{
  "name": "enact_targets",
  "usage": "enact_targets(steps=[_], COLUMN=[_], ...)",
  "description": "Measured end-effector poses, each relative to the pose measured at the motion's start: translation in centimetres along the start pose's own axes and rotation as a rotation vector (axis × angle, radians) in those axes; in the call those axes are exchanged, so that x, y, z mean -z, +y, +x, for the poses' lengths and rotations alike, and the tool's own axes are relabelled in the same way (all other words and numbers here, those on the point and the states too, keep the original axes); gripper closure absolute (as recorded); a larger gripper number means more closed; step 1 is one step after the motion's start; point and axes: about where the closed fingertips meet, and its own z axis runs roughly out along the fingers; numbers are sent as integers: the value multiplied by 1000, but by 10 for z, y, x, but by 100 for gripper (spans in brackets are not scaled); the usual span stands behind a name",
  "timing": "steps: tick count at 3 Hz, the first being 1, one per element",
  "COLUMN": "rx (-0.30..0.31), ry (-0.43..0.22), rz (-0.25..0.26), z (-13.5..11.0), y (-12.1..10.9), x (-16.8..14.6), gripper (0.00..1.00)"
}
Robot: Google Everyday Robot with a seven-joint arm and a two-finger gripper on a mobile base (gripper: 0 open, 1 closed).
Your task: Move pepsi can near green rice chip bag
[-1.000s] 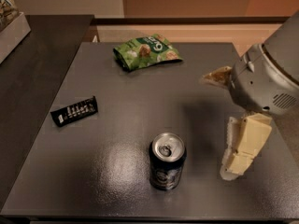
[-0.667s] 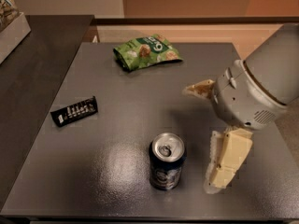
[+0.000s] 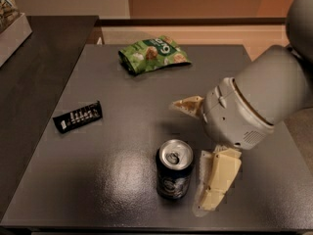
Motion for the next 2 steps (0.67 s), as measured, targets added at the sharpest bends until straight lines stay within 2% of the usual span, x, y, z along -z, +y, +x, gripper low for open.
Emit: enact_targets(steps=[1,2], rx=[17,29], ry=[-25,-38], rz=[-20,-39], z=[-7,-9], y=[3,7], x=[-7,-14], gripper=[0,19])
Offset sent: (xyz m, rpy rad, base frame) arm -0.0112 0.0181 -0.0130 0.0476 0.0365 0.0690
